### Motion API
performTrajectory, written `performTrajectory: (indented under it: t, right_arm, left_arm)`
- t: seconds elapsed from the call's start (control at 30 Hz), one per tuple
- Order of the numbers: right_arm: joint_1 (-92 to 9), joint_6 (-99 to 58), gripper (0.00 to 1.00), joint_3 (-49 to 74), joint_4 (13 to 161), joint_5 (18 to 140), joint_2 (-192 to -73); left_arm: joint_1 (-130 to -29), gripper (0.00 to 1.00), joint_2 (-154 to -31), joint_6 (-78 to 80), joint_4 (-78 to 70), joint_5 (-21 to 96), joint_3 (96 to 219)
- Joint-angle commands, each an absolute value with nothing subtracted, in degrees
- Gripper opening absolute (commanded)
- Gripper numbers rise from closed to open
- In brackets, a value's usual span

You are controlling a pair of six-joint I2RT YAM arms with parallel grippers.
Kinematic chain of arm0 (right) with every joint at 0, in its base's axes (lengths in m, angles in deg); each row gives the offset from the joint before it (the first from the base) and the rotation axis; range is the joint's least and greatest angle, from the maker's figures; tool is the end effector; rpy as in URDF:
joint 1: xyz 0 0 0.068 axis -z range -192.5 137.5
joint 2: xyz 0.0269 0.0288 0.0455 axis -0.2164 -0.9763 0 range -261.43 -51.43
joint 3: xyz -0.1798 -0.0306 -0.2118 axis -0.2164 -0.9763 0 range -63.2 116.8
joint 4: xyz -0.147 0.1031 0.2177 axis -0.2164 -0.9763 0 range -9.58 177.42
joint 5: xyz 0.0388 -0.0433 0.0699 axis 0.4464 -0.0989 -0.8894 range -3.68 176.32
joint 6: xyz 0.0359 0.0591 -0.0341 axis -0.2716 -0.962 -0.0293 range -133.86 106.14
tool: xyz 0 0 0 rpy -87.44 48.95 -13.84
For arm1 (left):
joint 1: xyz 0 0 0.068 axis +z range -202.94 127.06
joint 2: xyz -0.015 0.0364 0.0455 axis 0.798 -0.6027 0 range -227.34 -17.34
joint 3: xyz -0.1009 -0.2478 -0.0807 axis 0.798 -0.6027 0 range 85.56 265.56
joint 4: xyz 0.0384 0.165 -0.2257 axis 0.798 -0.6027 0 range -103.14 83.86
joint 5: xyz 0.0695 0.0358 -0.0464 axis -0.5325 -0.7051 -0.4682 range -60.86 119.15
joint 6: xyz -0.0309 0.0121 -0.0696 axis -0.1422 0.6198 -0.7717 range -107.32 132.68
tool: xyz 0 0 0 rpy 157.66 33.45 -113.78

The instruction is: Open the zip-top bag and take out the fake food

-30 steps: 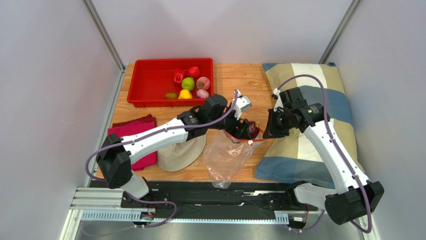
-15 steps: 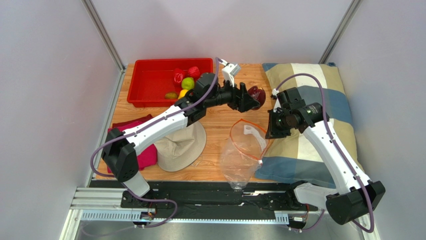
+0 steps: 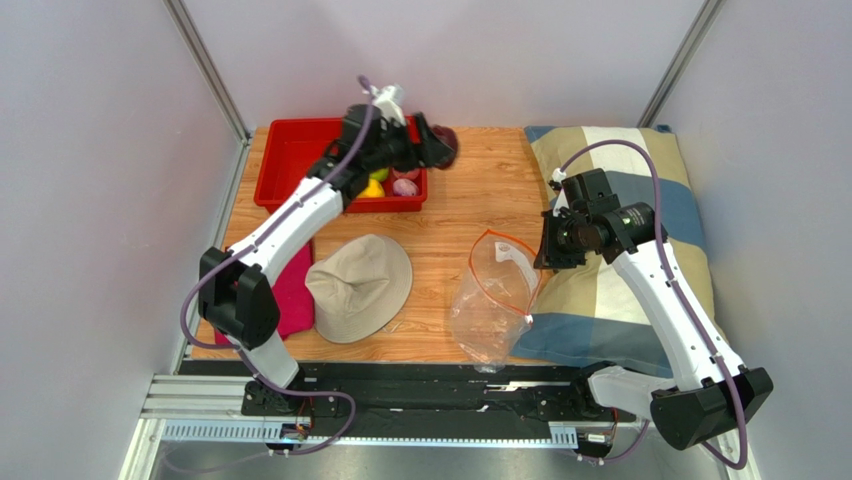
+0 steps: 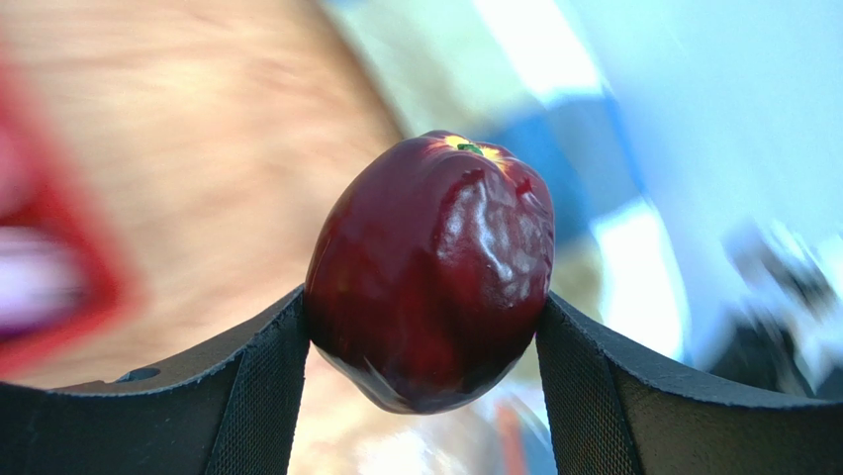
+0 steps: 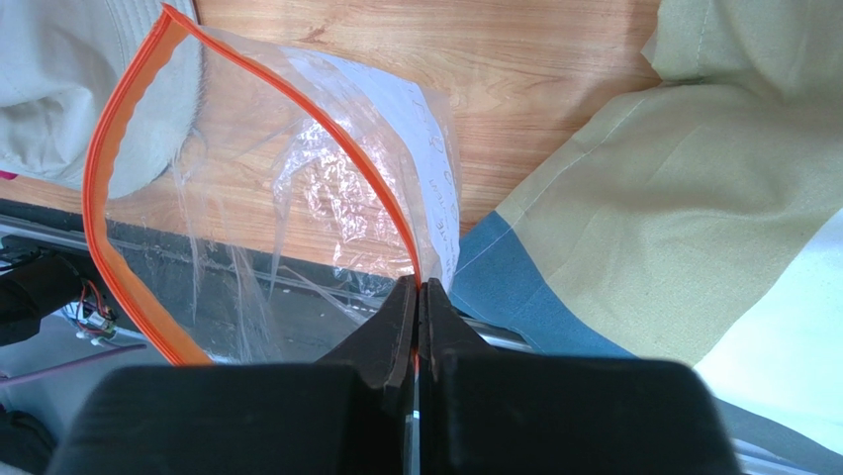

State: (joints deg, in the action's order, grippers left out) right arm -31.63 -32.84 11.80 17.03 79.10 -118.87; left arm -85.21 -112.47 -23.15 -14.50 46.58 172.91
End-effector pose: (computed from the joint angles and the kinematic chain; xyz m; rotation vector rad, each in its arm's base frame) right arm 0.2206 0.0854 0.3346 -0.0449 2.7095 0.3753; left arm 0.3684 -0.2559 0.3686 0.1664 1.9828 -1.0829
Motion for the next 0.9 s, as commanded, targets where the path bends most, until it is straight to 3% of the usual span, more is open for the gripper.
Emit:
performTrajectory:
  t: [0.0,0.23,0.47,0.53,0.57,0.63,0.67,0.7,0.87]
  right_arm:
    - [-31.5,-32.5,0.0,13.3,19.6,78.1,-118.8]
    - [-31.3,-31.9,0.0,18.8,19.1,79.9,-121.5]
    - [-31.4,-32.2,0.0,25.0,19.9,77.8,-125.9]
    - [-31.4,-32.5,0.0,25.1,20.4,77.3,-126.7]
    - [-31.4,-32.6,0.0,25.0,20.6,77.3,-127.0]
    - [-31.4,-32.7,0.0,24.8,21.3,77.7,-127.5]
    - [-31.4,-32.8,0.0,24.4,21.5,77.8,-128.2]
    - [-31.4,-32.9,0.0,24.2,22.3,78.0,-128.4]
    - [-31.3,-33.8,0.0,26.3,24.9,78.9,-133.8]
  left_arm:
    - [-72.0,0.0,-116.4,-31.8,-18.2,45.7,175.5]
    - [-58.5,0.0,-129.5,-36.5,-22.2,40.4,181.6]
    - [-51.4,0.0,-141.7,-37.9,-31.3,39.8,192.2]
    - [-50.8,0.11,-143.0,-37.7,-32.3,38.7,193.7]
    - [-50.3,0.31,-143.5,-37.5,-33.5,38.6,194.1]
    - [-50.0,0.48,-144.1,-37.1,-35.5,37.8,195.5]
    - [-49.9,0.62,-144.0,-35.8,-37.4,37.4,196.0]
    - [-49.9,0.86,-144.0,-35.1,-38.5,36.6,196.9]
    - [-50.0,0.9,-141.9,-29.6,-46.1,34.7,200.0]
